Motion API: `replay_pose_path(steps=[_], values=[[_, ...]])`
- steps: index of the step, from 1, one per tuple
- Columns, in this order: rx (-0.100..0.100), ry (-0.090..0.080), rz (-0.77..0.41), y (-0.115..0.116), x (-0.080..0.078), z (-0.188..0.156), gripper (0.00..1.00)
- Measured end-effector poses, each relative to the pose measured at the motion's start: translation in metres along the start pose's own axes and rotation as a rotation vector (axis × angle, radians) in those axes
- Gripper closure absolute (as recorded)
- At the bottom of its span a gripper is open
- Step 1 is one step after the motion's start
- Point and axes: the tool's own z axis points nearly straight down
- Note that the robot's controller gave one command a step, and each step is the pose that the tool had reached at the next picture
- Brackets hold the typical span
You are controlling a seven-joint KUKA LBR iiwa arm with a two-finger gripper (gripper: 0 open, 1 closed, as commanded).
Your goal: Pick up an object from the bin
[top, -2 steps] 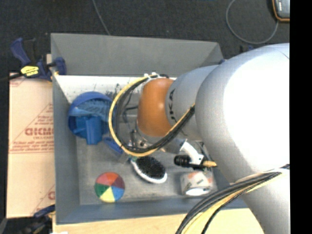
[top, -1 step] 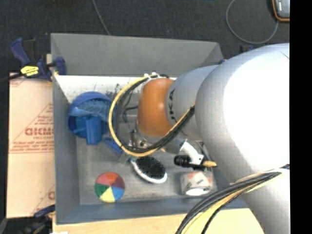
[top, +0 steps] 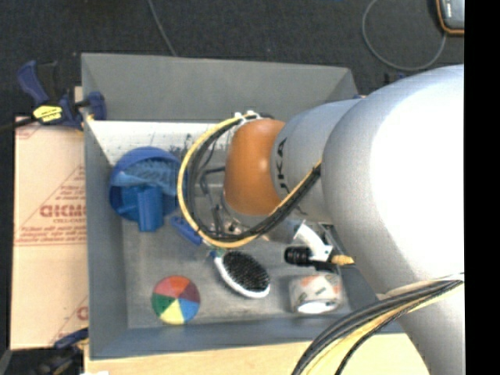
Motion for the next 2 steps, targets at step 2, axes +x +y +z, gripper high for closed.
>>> replay_pose_path(steps=[2], values=[[-0.006,-0.005,-0.004,0.002,-0.002,-0.081,1.0]])
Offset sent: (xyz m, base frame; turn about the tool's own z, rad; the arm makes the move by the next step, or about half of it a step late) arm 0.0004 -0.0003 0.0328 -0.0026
